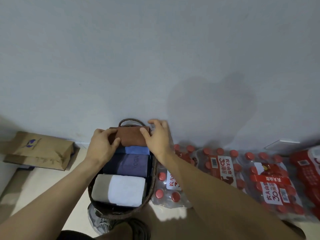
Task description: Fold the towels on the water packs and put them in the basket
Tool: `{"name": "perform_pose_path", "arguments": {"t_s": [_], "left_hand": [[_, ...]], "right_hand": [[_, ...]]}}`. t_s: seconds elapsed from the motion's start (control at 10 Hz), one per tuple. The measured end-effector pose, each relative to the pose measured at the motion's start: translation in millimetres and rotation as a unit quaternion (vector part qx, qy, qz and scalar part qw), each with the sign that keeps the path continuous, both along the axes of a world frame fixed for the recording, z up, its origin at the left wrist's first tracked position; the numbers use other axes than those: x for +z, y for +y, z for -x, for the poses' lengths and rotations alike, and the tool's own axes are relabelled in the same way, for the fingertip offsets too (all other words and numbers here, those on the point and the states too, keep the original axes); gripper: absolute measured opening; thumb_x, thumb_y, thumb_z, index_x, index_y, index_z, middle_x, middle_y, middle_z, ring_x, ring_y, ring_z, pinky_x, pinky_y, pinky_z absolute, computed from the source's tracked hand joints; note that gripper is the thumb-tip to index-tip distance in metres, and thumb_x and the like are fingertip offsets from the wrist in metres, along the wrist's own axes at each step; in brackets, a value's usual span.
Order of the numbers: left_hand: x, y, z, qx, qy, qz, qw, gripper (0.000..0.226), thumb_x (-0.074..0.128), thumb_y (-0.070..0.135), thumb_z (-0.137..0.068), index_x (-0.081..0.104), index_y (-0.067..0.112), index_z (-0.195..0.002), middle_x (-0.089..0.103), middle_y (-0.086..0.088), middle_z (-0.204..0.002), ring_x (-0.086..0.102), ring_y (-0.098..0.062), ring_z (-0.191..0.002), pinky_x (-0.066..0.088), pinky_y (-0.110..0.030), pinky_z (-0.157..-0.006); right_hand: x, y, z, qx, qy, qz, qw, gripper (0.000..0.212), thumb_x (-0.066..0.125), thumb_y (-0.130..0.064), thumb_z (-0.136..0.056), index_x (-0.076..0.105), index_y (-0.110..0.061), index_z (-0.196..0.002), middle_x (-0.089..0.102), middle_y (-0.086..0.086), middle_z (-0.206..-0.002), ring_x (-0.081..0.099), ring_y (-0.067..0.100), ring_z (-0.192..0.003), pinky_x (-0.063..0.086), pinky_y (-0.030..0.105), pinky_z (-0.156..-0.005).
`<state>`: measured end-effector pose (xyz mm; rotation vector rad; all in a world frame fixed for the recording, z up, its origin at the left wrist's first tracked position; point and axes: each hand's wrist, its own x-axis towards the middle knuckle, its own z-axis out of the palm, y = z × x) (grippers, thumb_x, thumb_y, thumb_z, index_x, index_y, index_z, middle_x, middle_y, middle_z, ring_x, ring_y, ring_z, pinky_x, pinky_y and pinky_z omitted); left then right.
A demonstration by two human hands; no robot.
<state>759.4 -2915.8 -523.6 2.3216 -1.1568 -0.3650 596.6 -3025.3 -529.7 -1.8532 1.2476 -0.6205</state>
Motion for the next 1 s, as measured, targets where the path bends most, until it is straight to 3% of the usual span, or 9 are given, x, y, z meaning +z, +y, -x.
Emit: {"name": "perform_pose_path", "arguments": {"t_s": [0.1,0.2,0.3,0.4,0.6,0.7,0.8,0.9,1.0], "left_hand": [[0.7,1.3,4.4,-0.013,-0.027,0.021,0.999,0.044,0.071,0.015,-0.085,0.059,0.012,-0.127,0.045,-0.017,-0.128,0.049,-0.033,-0.116,0.039,-0.035,-0.102],[0.1,-0.9,6.1,-0.084,-0.128,0.057,0.987,0.051,0.07,0.002,-0.079,0.057,0.008,-0.128,0.049,-0.015,-0.133,0.044,-0.034,-0.124,0.039,-0.042,-0.105],[-10.6,4.8,13.5,-0.169,-0.05,0.023,0.984,0.051,0.06,-0.005,-0.087,0.053,0.005,-0.137,0.048,-0.013,-0.143,0.042,-0.03,-0.135,0.029,-0.033,-0.115],[-25.4,18.4,8.3,-0.177,0.033,0.006,0.984,0.053,0.053,-0.002,-0.094,0.042,0.009,-0.146,0.033,-0.009,-0.156,0.022,-0.021,-0.147,0.013,-0.024,-0.119],[-31.1,11.7,4.8,-0.175,0.034,-0.012,0.984,0.055,0.053,0.006,-0.096,0.039,0.016,-0.148,0.027,-0.004,-0.159,0.014,-0.017,-0.15,0.008,-0.022,-0.118],[-24.9,10.7,4.3,-0.177,0.036,-0.023,0.983,0.058,0.058,0.01,-0.093,0.04,0.015,-0.148,0.03,-0.006,-0.157,0.018,-0.019,-0.149,0.01,-0.023,-0.118],[-5.7,8.6,0.2,-0.179,0.031,0.005,0.983,0.061,0.062,0.024,-0.088,0.042,0.015,-0.145,0.035,-0.005,-0.155,0.027,-0.02,-0.146,0.018,-0.025,-0.117],[32.8,3.2,5.1,-0.139,0.015,0.064,0.988,0.056,0.068,0.022,-0.088,0.047,0.018,-0.139,0.04,-0.003,-0.152,0.033,-0.019,-0.143,0.024,-0.029,-0.116],[87.2,1.6,13.6,-0.117,0.11,0.105,0.981,0.026,0.067,0.024,-0.091,0.062,0.033,-0.115,0.063,0.009,-0.128,0.059,-0.013,-0.119,0.045,-0.034,-0.104]], "right_hand": [[-3.7,11.8,0.4,0.002,-0.043,0.193,0.98,0.017,0.057,-0.024,-0.096,0.066,-0.015,-0.107,0.049,0.002,-0.116,0.049,0.015,-0.104,0.039,0.019,-0.094],[-19.8,20.9,-1.1,0.162,-0.01,0.294,0.942,0.022,0.056,-0.022,-0.096,0.067,-0.013,-0.113,0.057,0.003,-0.119,0.051,0.022,-0.111,0.041,0.029,-0.097],[-33.8,23.7,2.4,0.19,0.068,0.256,0.945,0.032,0.053,-0.025,-0.098,0.063,-0.015,-0.127,0.058,0.003,-0.126,0.049,0.024,-0.119,0.044,0.04,-0.1],[-40.9,26.8,7.6,0.18,0.053,0.233,0.954,0.033,0.055,-0.025,-0.098,0.063,-0.017,-0.129,0.06,0.001,-0.123,0.051,0.023,-0.117,0.046,0.038,-0.098],[-37.9,29.4,6.0,0.158,0.03,0.157,0.974,0.034,0.059,-0.017,-0.095,0.064,-0.014,-0.129,0.059,0.002,-0.123,0.047,0.021,-0.119,0.044,0.036,-0.101],[-25.2,24.4,8.6,0.179,0.016,0.122,0.976,0.035,0.062,-0.016,-0.093,0.064,-0.011,-0.128,0.058,0.004,-0.126,0.046,0.021,-0.121,0.038,0.032,-0.107],[-8.0,16.6,24.1,0.153,-0.009,0.101,0.983,0.029,0.064,-0.019,-0.091,0.066,-0.013,-0.12,0.06,0.002,-0.122,0.053,0.018,-0.116,0.042,0.031,-0.104],[24.5,15.2,54.5,0.098,-0.058,0.071,0.991,0.019,0.064,-0.013,-0.09,0.067,-0.012,-0.109,0.063,0.003,-0.106,0.062,0.014,-0.093,0.051,0.031,-0.088],[65.1,7.0,99.9,0.051,-0.122,-0.021,0.991,0.014,0.064,-0.01,-0.09,0.068,-0.015,-0.102,0.068,0.004,-0.09,0.064,0.012,-0.076,0.056,0.031,-0.076]]}}
